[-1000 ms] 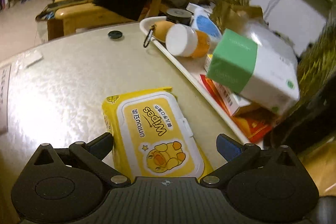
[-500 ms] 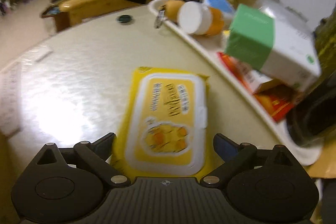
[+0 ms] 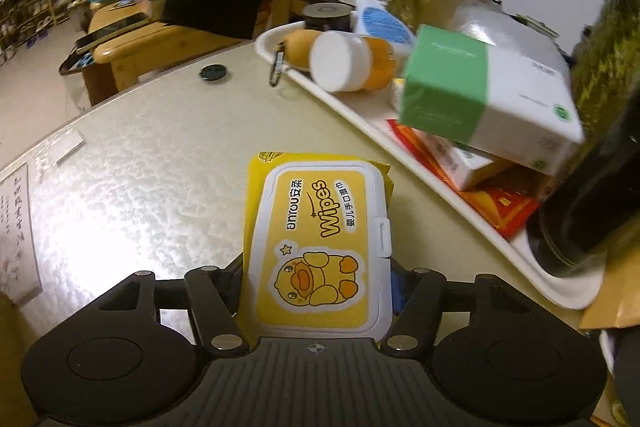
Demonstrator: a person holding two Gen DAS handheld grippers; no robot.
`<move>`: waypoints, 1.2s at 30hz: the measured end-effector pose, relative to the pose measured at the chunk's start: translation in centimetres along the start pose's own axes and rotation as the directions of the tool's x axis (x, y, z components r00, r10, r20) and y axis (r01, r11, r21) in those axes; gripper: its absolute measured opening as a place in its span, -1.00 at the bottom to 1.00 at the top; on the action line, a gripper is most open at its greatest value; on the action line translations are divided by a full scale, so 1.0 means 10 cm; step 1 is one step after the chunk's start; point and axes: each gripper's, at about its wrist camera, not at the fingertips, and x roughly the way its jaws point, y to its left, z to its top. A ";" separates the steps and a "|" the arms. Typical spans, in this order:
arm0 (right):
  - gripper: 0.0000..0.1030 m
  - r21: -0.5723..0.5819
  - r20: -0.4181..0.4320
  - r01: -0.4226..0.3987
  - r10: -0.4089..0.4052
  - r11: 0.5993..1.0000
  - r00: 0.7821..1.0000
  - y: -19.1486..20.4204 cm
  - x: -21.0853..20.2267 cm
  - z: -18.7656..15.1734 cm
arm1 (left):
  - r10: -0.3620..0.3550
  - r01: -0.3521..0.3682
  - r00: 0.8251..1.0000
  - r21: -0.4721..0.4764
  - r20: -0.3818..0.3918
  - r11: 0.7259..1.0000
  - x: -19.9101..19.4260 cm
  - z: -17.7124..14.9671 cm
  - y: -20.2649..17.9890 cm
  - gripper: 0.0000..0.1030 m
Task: Organize soft objects
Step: 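Lift and carry the yellow packet and white spoon over the cardboard box with both grippers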
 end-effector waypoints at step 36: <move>0.28 0.281 0.238 0.212 -0.282 0.936 0.929 -0.12 -1.94 -0.18 | 0.072 -0.063 0.994 -0.103 0.084 0.993 0.06 -0.02 0.16 -0.95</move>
